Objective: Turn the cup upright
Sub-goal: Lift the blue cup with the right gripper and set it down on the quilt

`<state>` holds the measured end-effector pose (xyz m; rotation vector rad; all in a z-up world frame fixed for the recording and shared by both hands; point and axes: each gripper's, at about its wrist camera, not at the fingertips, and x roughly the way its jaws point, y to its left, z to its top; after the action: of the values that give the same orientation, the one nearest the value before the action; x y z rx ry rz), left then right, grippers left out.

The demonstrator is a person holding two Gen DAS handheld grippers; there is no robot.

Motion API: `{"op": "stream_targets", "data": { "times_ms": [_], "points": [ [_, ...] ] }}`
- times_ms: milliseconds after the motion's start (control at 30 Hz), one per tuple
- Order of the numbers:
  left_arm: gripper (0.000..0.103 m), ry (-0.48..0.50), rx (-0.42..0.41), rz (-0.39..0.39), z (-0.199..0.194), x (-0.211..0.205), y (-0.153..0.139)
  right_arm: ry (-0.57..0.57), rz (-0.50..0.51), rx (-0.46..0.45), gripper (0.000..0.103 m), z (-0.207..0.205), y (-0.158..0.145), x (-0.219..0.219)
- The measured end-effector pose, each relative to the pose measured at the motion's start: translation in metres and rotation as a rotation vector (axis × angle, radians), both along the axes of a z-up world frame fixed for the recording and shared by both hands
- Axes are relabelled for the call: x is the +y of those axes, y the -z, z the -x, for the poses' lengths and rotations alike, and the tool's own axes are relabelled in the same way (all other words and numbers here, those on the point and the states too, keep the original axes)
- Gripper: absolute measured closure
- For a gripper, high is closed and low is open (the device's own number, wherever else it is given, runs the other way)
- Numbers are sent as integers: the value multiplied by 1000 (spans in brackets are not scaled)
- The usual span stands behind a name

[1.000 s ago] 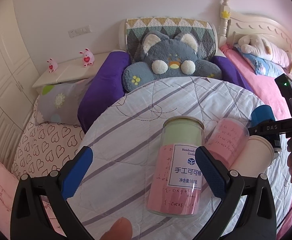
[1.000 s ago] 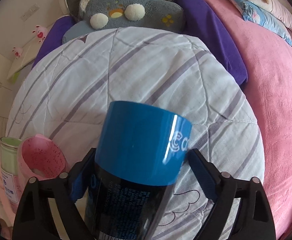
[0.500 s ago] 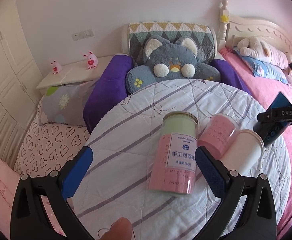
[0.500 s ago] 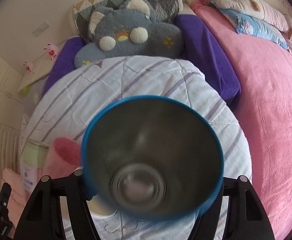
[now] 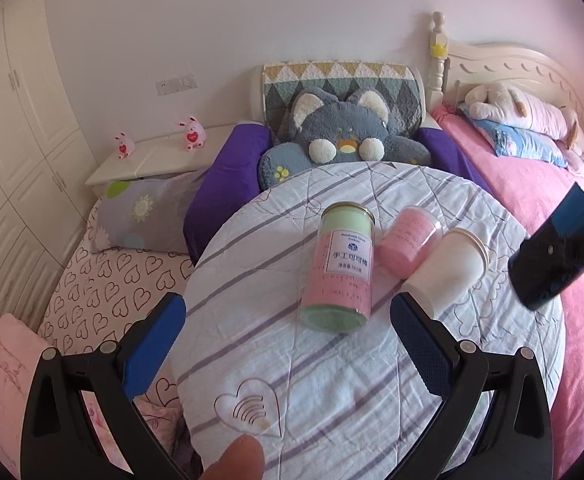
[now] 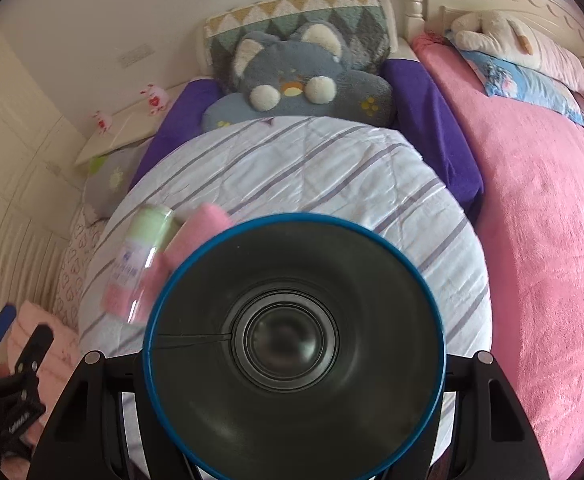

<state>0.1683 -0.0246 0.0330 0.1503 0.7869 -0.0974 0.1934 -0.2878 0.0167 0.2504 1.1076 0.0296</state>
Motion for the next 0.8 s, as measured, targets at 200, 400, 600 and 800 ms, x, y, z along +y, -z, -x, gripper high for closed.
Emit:
{"op": "stream_targets", "data": {
  "times_ms": [200, 400, 600, 800],
  "points": [
    [0, -14, -9, -4, 35, 14, -1, -138, -18, 19, 35, 52, 6, 48],
    [0, -29, -12, -14, 63, 29, 3, -261, -62, 66, 35, 94, 24, 92],
    [0, -43, -5, -16, 83, 42, 10, -354, -140, 142, 35, 111, 51, 121],
    [0, -53, 0, -30, 88, 46, 15, -363, -133, 249, 34, 89, 87, 132]
  ]
}}
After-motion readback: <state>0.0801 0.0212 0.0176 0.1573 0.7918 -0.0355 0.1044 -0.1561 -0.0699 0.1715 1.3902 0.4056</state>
